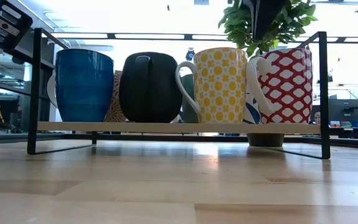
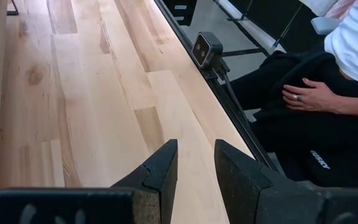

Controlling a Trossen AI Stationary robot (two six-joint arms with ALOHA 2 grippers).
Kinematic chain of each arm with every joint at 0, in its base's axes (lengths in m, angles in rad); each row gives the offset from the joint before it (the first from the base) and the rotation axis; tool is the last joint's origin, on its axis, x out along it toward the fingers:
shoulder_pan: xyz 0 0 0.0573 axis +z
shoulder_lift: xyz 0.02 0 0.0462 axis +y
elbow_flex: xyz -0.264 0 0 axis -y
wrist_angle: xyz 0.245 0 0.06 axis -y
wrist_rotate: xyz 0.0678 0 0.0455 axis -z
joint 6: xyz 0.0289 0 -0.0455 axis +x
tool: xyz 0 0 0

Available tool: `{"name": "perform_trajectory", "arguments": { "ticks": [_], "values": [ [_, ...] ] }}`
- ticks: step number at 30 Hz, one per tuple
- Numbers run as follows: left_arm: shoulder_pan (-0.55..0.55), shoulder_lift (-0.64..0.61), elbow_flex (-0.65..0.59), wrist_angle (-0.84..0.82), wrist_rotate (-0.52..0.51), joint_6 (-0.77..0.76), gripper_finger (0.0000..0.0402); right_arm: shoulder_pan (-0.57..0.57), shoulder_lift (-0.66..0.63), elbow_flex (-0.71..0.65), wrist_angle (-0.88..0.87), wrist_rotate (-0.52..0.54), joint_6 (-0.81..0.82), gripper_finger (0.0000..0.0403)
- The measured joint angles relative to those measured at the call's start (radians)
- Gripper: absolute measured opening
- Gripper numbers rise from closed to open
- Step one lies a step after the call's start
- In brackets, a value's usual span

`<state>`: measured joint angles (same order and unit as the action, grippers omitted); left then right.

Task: Place coffee mugs
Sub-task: Return to Home Position

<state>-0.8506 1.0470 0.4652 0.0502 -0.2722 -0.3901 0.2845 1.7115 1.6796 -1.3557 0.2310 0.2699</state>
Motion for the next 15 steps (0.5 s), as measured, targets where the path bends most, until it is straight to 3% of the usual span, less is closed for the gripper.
{"name": "perform_trajectory", "arguments": {
  "ticks": [10, 15],
  "values": [
    [0.000, 0.000, 0.000, 0.000, 0.000, 0.000, 0.0094, 0.192, 0.000, 0.112, -0.062, -0.031, 0.114, 0.0023],
    [0.000, 0.000, 0.000, 0.000, 0.000, 0.000, 0.0094, 0.345, 0.000, 0.035, 0.106, 0.050, 0.141, 0.0023]
  ]
}}
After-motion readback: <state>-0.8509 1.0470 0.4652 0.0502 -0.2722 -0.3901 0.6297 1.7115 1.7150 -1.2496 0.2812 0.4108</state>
